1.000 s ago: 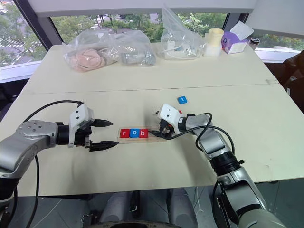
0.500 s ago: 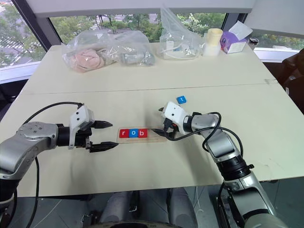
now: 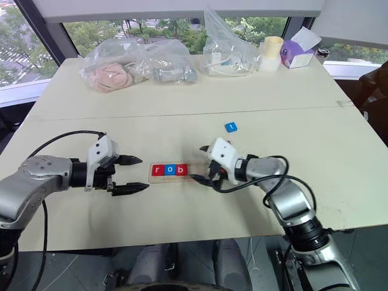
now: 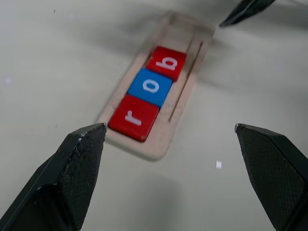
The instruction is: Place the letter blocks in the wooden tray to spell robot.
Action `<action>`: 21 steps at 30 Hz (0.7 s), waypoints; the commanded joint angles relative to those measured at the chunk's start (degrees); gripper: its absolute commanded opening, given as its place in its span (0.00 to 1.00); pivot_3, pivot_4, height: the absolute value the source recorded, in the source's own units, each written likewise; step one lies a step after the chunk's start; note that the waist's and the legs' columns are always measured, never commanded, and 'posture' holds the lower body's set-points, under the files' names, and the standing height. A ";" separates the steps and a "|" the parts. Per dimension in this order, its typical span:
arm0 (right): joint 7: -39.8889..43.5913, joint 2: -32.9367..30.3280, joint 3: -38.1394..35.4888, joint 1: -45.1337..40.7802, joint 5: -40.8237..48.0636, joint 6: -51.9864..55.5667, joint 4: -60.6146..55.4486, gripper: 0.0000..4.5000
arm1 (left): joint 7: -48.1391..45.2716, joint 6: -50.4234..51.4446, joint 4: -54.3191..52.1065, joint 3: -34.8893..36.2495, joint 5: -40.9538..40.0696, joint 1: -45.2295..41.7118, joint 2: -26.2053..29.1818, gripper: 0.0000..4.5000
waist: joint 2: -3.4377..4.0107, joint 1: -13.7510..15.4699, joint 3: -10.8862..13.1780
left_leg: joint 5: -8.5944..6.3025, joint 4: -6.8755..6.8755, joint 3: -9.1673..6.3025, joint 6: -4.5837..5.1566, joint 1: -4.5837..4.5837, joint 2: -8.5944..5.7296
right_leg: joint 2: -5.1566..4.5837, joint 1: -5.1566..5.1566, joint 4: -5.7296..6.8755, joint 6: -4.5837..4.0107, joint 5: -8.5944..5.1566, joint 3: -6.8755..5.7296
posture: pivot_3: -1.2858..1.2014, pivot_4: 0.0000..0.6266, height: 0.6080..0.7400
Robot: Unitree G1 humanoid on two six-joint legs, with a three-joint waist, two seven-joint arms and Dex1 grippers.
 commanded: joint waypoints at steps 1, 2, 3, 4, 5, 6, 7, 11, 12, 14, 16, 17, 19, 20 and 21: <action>-2.19 2.21 1.63 -2.04 -2.59 -4.36 3.41 0.99 | 0.09 -0.23 -0.92 1.75 -0.52 0.10 0.36 1.00 | 0.00 0.13 0.00 | 0.00 0.00 0.00 0.00 -0.01 -0.01 | -0.01 0.01 -0.02 -0.04 0.02 0.00 | 0.52 0.24 0.99; -2.86 3.02 1.82 -2.54 -3.02 -5.30 4.98 0.99 | 0.34 -0.03 -1.25 1.87 -0.62 0.30 0.24 1.00 | -0.01 0.16 -0.01 | 0.00 0.00 0.01 0.00 -0.02 -0.02 | -0.03 0.01 -0.02 -0.06 0.04 0.00 | 0.52 0.24 0.99; -3.29 3.56 1.92 -3.01 -3.48 -6.11 6.29 0.99 | 0.52 0.14 -1.55 1.97 -0.72 0.48 0.17 1.00 | -0.02 0.15 -0.01 | 0.00 0.00 0.01 0.00 -0.02 -0.02 | -0.03 0.01 -0.03 -0.08 0.05 0.00 | 0.52 0.24 0.99; -3.61 3.94 1.95 -3.42 -3.93 -6.89 7.39 0.99 | 0.65 0.30 -1.85 2.07 -0.85 0.68 0.13 1.00 | -0.02 0.14 -0.01 | 0.00 0.00 0.01 0.00 -0.03 -0.02 | -0.03 0.02 -0.03 -0.10 0.06 0.00 | 0.52 0.24 0.99; -4.05 4.36 1.77 -3.86 -4.27 -7.52 8.45 0.99 | 0.75 0.44 -2.11 2.18 -0.98 0.87 0.11 1.00 | -0.02 0.13 -0.01 | 0.00 0.00 0.01 0.00 -0.03 -0.02 | -0.02 0.02 -0.03 -0.09 0.06 0.00 | 0.52 0.24 0.99; -4.33 4.65 1.59 -4.24 -4.44 -7.92 9.30 0.99 | 0.87 0.51 -2.32 2.29 -1.04 1.13 0.13 1.00 | -0.02 0.08 -0.01 | 0.00 0.00 0.00 0.00 -0.03 -0.02 | -0.02 0.02 -0.03 -0.09 0.06 0.00 | 0.52 0.24 0.99; -4.38 4.80 1.51 -4.54 -4.58 -8.26 10.05 0.99 | 1.02 0.58 -2.46 2.40 -1.11 1.37 0.13 1.00 | -0.02 0.05 -0.01 | 0.00 0.00 0.01 0.00 -0.02 -0.02 | -0.02 0.01 -0.03 -0.09 0.06 0.00 | 0.52 0.24 0.99; -4.04 4.56 1.84 -4.87 -5.26 -9.45 11.45 0.99 | 1.39 0.64 -2.71 2.56 -1.28 1.76 0.13 1.00 | -0.02 0.06 -0.01 | 0.00 0.00 0.00 0.00 -0.02 -0.02 | -0.01 0.01 -0.02 -0.09 0.06 0.00 | 0.52 0.24 0.99; -3.95 4.49 1.83 -4.84 -5.34 -9.68 11.54 0.99 | 1.47 0.64 -2.71 2.59 -1.30 1.77 0.10 1.00 | -0.02 0.07 -0.01 | 0.00 0.00 0.00 0.00 -0.02 -0.02 | -0.01 0.01 -0.02 -0.09 0.06 0.00 | 0.52 0.24 0.99; -3.84 4.53 1.64 -4.79 -5.42 -9.94 11.62 0.99 | 1.60 0.61 -2.68 2.60 -1.35 1.77 0.08 1.00 | -0.02 0.06 -0.01 | 0.00 0.00 0.00 0.00 -0.02 -0.02 | 0.00 0.01 -0.02 -0.09 0.06 0.00 | 0.52 0.24 0.99; -3.77 4.63 1.07 -4.76 -5.03 -10.17 11.11 0.99 | 1.74 0.47 -2.57 2.42 -1.24 1.74 -0.04 1.00 | -0.02 0.05 -0.01 | 0.00 0.00 0.00 0.00 -0.02 -0.02 | 0.00 0.01 -0.02 -0.09 0.06 0.00 | 0.52 0.24 0.99; -3.76 4.75 0.67 -4.78 -4.60 -10.12 10.69 0.99 | 1.79 0.43 -2.54 2.37 -1.22 1.73 -0.09 1.00 | -0.02 0.05 -0.01 | 0.00 0.00 0.00 0.00 -0.02 -0.02 | 0.00 0.01 -0.01 -0.09 0.06 0.00 | 0.52 0.24 0.99; -3.65 4.90 0.14 -4.81 -4.01 -10.13 10.00 0.99 | 1.84 0.43 -2.53 2.38 -1.25 1.71 -0.11 1.00 | -0.02 0.07 -0.01 | 0.00 0.00 0.00 0.00 -0.02 -0.02 | 0.00 0.01 -0.01 -0.09 0.06 0.00 | 0.52 0.24 0.99; -3.37 5.25 -0.89 -4.75 -2.45 -9.50 8.66 0.99 | 1.83 0.49 -2.56 2.48 -1.40 1.68 -0.12 1.00 | -0.02 0.09 -0.01 | 0.00 0.00 0.00 0.00 -0.02 -0.02 | 0.00 0.01 -0.01 -0.09 0.06 0.00 | 0.52 0.24 0.99; -3.95 6.39 -5.09 -5.39 2.62 -5.83 5.99 0.99 | 1.66 0.81 -2.62 3.04 -2.05 1.41 -0.09 1.00 | -0.02 0.09 -0.01 | 0.00 0.00 0.00 0.00 -0.02 -0.02 | 0.00 0.01 -0.02 -0.09 0.06 0.00 | 0.52 0.24 0.99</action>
